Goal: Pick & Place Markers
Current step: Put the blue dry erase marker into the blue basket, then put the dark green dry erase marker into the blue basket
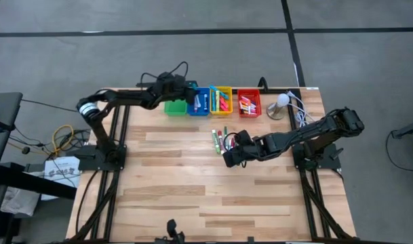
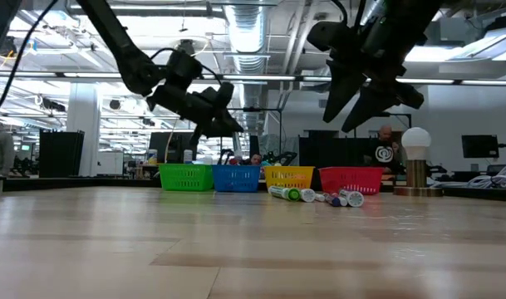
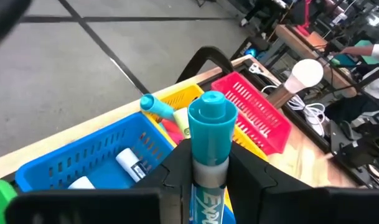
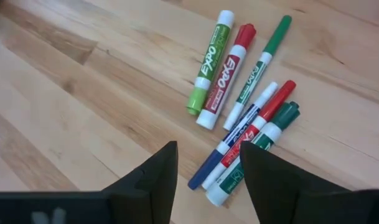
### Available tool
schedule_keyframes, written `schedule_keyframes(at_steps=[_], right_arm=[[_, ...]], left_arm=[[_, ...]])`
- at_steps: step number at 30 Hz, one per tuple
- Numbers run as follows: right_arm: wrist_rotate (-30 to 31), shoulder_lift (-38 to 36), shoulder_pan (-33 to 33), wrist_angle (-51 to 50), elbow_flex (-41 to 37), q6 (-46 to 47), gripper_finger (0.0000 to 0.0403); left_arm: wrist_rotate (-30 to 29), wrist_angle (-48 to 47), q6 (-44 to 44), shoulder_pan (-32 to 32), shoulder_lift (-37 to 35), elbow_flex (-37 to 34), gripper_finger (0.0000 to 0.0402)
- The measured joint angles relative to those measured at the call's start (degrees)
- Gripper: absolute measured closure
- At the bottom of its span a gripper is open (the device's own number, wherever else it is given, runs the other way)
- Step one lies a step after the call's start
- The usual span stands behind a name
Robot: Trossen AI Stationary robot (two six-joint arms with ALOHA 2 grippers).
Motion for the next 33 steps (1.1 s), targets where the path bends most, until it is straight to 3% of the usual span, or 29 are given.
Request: schedule_keyframes(at_steps=[6,18,22,28,33], right_arm=[[-0.1,0.0,0.0,0.2,0.0,0.0,0.0244],[-0.2,0.0,0.0,0.2,0.0,-0.2,0.0207],[-0.2,0.0,0.0,0.2,0.0,-0.1,0.0202],[0.1,0.0,0.3,-0.6,0.0,2.7,0.0211],[1.2,0.0,0.6,-6.2,0.0,20.2,0.0232]], left_arm=[[-0.1,-0.7,0.3,-0.1,0.2,0.5,0.0312],[0.5,-4.1,0.4,-0.2,0.2,0.5,0.0211],[4.5,-4.2,0.4,-0.2,0.0,0.5,0.0206],[17.9,-6.4,1.7,-0.4,-5.9,0.5,0.0219],[25.8,-17.7,9.7,-2.1,-17.5,0.5,0.0233]])
